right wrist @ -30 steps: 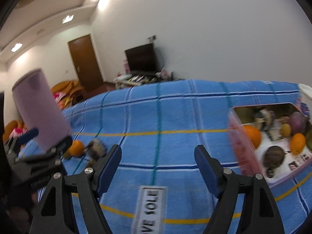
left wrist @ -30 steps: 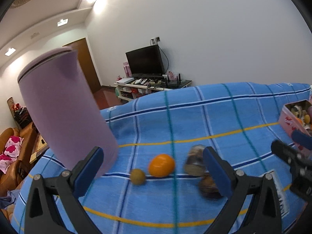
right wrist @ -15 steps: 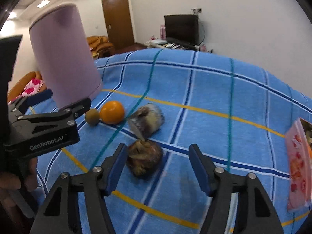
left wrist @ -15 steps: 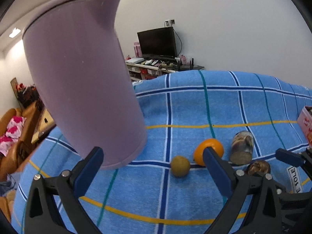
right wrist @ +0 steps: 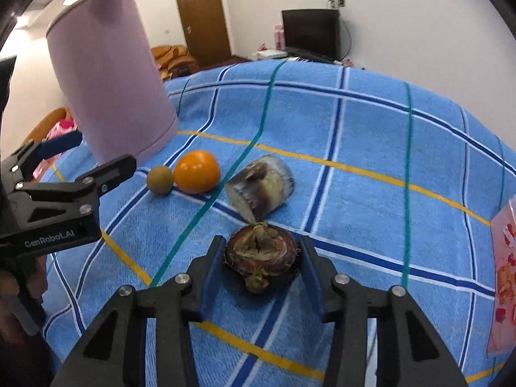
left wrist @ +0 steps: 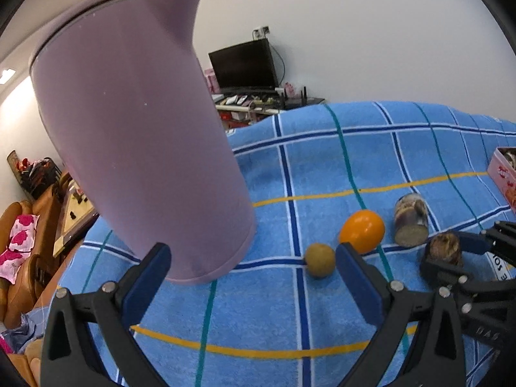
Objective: Organize fruits
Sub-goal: 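Grasp the dark round fruit with the right tool while the left tool grasps an orange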
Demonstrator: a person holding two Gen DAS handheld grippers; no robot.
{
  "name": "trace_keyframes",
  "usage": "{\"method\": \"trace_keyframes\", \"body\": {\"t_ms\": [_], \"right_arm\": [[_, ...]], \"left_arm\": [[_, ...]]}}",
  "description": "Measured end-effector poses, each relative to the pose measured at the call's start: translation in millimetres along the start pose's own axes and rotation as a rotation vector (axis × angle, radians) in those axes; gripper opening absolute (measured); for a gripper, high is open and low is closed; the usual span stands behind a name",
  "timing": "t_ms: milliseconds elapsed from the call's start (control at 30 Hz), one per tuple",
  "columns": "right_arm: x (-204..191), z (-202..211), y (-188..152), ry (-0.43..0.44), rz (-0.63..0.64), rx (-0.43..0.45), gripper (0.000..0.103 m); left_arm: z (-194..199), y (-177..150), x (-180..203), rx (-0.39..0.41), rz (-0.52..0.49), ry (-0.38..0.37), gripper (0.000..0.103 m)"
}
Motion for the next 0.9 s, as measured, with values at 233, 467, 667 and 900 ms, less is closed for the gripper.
{"method": "trace_keyframes", "body": {"t_ms": [233,467,667,900], "right_arm": [[15,37,-9,-0.086,-0.063,0.150,0.047],[24,48,-15,-0.104,-0.094,0.179,0.047],[30,47,-18,-0.080,-0.120,0.170,0.047],[32,40,-17,-0.059,-0.130,0.151,0.047]], "left_arm": [[-5,-4,22,-0.027,0.008,-0.113,0.103],[-13,-4,49,-0.071,-0.050,-0.173,0.086],[-38,-1,68,-0.154,-0.091,-0.186,0.062],[-49,-3,74,-0.155,-0.109,-0.188,0.040]]}}
Point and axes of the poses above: each gripper's, at about its wrist camera, not at the fingertips, and z roughly against the way its jaws point, x to its right, y to its top, the point moved 1 cm from there along -z, roughly the way its jaws point, and after that the axes turned 13 degrees about z, right-handed, at the moved point
